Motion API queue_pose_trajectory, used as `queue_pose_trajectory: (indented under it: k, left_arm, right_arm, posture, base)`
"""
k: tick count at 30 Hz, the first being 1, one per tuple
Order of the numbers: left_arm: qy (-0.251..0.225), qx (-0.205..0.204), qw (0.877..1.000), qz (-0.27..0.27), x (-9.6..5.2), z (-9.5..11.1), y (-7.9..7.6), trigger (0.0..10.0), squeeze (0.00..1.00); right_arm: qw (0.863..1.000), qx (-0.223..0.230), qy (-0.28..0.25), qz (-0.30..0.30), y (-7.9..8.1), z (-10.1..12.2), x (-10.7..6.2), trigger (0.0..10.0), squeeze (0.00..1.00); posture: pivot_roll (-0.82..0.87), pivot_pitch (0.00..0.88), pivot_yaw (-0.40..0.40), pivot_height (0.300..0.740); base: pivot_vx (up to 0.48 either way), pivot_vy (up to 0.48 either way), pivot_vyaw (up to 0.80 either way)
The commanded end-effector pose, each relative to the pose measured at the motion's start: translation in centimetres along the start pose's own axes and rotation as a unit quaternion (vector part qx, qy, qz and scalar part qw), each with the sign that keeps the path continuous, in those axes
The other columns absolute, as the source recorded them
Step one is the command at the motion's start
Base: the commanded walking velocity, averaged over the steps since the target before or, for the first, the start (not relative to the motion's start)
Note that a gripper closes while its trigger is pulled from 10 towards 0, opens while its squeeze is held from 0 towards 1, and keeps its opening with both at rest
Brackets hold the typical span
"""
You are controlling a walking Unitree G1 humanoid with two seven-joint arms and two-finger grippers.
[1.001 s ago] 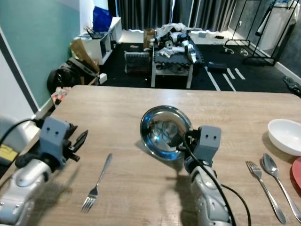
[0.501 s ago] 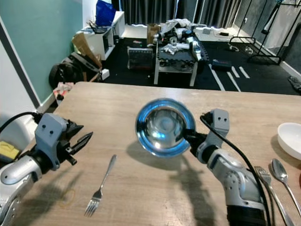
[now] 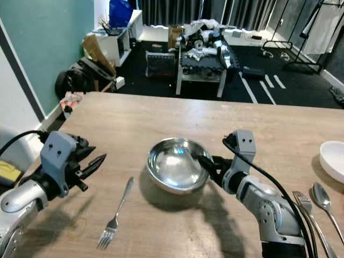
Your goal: Setting the table
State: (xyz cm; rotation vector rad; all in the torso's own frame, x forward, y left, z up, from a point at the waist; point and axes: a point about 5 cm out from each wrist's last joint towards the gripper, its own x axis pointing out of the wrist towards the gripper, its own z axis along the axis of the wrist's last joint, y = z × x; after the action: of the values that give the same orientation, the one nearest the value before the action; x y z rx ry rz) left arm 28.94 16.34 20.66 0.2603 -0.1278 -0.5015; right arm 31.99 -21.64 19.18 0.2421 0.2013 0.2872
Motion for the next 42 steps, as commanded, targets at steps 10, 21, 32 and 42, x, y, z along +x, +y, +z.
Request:
queue_pose_trajectory:
  k: [10, 21, 32, 42]
  left_arm:
    - [0.002, -0.008, 1.000, -0.004, 0.0, 0.0, -0.6, 10.0, 0.00]
    - [-0.015, -0.005, 0.999, 0.029, 0.8, 0.8, -0.8, 10.0, 0.00]
    - [-0.008, -0.006, 1.000, 0.027, 0.9, 0.4, -0.9, 10.0, 0.00]
    - [-0.007, -0.002, 1.000, 0.027, 1.2, 0.3, -0.8, 10.0, 0.00]
  right_arm:
    - [0.991, 0.022, -0.128, -0.042, -1.2, 3.1, -0.5, 10.0, 0.00]
    - [0.957, 0.003, -0.285, -0.054, 0.7, 4.8, -2.5, 10.0, 0.00]
    - [0.953, 0.046, -0.218, 0.207, 1.6, 2.5, -6.3, 10.0, 0.00]
    - [0.945, -0.069, 0.009, 0.319, 2.2, -3.7, -7.3, 10.0, 0.00]
  posture:
    - [0.04, 0.085, 0.064, 0.740]
    - [0.04, 0.080, 0.080, 0.740]
    - [0.02, 0.075, 0.085, 0.740]
    - [0.03, 0.062, 0.084, 0.740]
  base:
    - [0.000, 0.000, 0.00]
    - [0.000, 0.000, 0.00]
    - [0.000, 0.000, 0.00]
    - [0.000, 0.000, 0.00]
